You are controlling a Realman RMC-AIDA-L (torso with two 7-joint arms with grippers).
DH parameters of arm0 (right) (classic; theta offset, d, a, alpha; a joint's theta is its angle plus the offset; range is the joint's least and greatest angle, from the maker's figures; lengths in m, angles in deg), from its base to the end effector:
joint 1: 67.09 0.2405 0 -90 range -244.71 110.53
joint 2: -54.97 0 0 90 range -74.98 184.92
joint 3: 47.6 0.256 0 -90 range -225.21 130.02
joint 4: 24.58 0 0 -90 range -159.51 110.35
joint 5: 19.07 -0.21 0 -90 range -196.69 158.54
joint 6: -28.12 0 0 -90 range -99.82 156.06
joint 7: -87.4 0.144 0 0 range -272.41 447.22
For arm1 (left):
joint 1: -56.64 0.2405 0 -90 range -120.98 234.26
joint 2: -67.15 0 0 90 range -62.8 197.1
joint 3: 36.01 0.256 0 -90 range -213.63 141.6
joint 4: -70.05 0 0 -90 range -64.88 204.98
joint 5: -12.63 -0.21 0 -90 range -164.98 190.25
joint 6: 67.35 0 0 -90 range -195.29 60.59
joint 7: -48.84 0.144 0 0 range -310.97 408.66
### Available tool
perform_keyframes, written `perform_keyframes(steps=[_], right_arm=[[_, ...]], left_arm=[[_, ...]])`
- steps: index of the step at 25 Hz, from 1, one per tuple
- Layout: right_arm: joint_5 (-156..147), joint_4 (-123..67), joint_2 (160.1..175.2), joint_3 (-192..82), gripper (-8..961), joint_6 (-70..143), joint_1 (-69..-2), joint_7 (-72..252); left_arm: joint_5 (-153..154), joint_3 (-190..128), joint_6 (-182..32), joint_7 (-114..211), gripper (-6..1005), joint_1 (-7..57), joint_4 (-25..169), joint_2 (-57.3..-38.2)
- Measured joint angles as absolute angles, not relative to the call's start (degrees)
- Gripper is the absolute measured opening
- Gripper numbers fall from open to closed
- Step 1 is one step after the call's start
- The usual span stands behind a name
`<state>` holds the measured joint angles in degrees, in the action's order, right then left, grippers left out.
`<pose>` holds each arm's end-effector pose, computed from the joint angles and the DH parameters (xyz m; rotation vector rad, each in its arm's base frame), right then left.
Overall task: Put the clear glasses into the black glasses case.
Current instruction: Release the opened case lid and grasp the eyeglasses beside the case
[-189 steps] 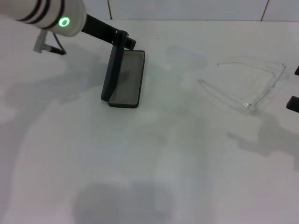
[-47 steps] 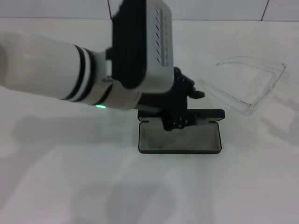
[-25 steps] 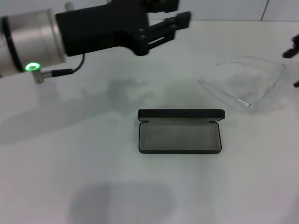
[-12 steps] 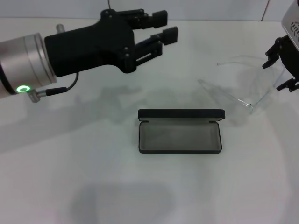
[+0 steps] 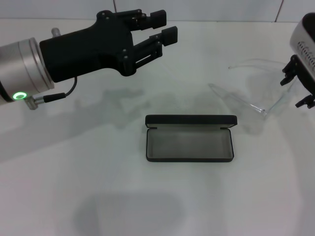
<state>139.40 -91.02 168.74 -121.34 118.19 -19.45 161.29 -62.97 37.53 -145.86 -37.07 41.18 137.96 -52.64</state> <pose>0.1727 0.4091 0.0432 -2.7416 -0.8410 -1.0465 -0.1608 0.3179 0.0287 -2.5722 -0.2646 -1.1009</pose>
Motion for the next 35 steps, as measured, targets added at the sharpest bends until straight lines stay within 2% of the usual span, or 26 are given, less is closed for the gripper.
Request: perform_keyframes(steps=[7,25,30,35], right_arm=[[141.81,-85.94,170.04,-123.06,581,112.08,-18.38,159.26],[142.8,-76.53,170.35,-124.85,572,103.01,-15.53,156.84],[142.79,-76.33,170.41,-124.85,403,103.13,-15.61,156.68],[142.8,-76.13,170.47,-125.14,306,103.51,-15.73,156.73]], left_arm=[[-62.24,37.48,-145.9,-36.33,361,40.95,137.38,-52.64],[-61.33,37.46,-145.93,-34.72,359,41.08,135.66,-52.65],[-61.33,37.19,-145.93,-34.45,359,40.9,135.17,-52.6],[-61.24,36.69,-145.93,-34.46,359,41.3,135.15,-52.56]])
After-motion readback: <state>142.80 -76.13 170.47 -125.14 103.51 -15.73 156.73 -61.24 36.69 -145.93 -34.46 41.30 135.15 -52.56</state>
